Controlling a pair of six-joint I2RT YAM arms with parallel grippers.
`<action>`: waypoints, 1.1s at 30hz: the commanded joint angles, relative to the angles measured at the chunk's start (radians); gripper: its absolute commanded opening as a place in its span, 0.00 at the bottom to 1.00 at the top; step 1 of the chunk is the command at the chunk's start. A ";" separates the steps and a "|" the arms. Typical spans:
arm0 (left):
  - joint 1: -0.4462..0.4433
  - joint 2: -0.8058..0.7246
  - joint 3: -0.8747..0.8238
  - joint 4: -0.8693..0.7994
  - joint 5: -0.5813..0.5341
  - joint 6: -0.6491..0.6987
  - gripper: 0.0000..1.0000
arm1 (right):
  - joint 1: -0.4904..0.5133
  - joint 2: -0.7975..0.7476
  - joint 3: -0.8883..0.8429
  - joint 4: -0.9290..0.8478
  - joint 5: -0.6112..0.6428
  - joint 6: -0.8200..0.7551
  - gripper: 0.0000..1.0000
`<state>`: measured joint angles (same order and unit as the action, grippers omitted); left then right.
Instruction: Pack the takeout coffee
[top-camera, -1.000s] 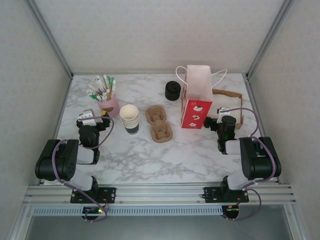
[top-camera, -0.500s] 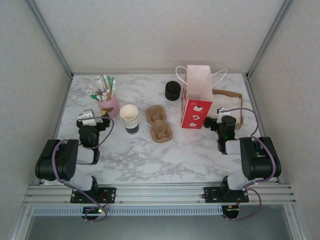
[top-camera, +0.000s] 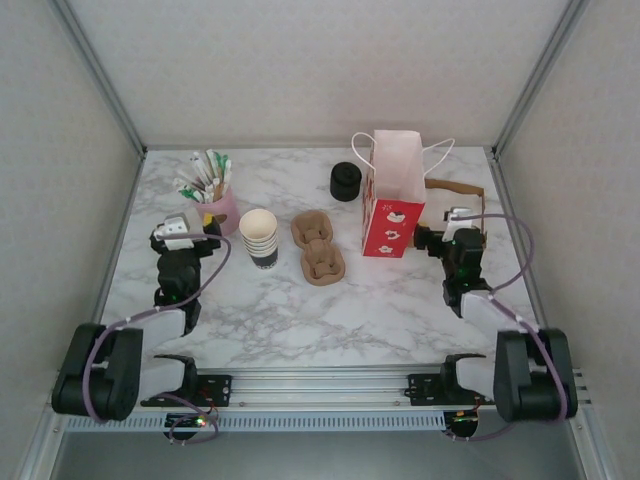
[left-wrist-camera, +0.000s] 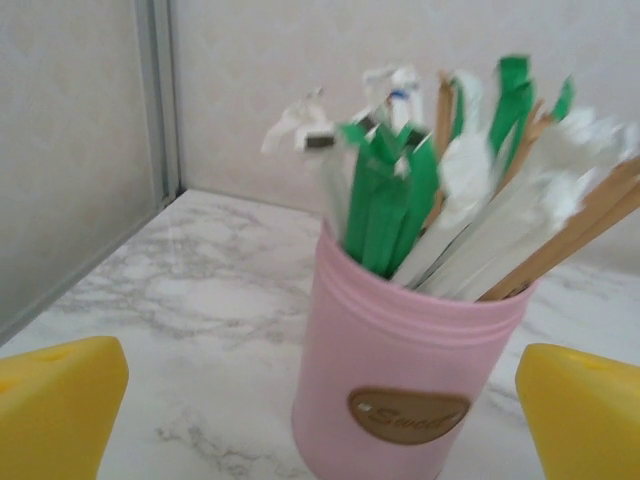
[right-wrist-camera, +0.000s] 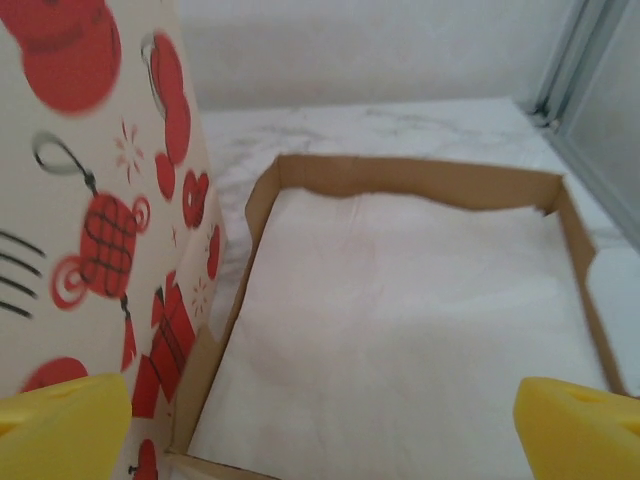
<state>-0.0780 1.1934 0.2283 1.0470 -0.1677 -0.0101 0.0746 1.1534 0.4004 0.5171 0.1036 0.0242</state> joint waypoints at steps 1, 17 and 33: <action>-0.038 -0.083 0.067 -0.170 -0.033 -0.039 0.99 | 0.000 -0.129 0.080 -0.222 0.064 0.061 0.99; -0.145 -0.470 0.408 -1.006 -0.063 -0.485 0.99 | -0.001 -0.582 0.409 -1.055 -0.027 0.390 0.99; -0.139 -0.480 0.600 -1.457 0.104 -0.638 1.00 | -0.001 -0.578 0.299 -1.089 -0.243 0.483 0.99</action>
<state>-0.2146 0.6304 0.7258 -0.2531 -0.1741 -0.6697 0.0746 0.5777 0.7597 -0.5846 -0.1062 0.4622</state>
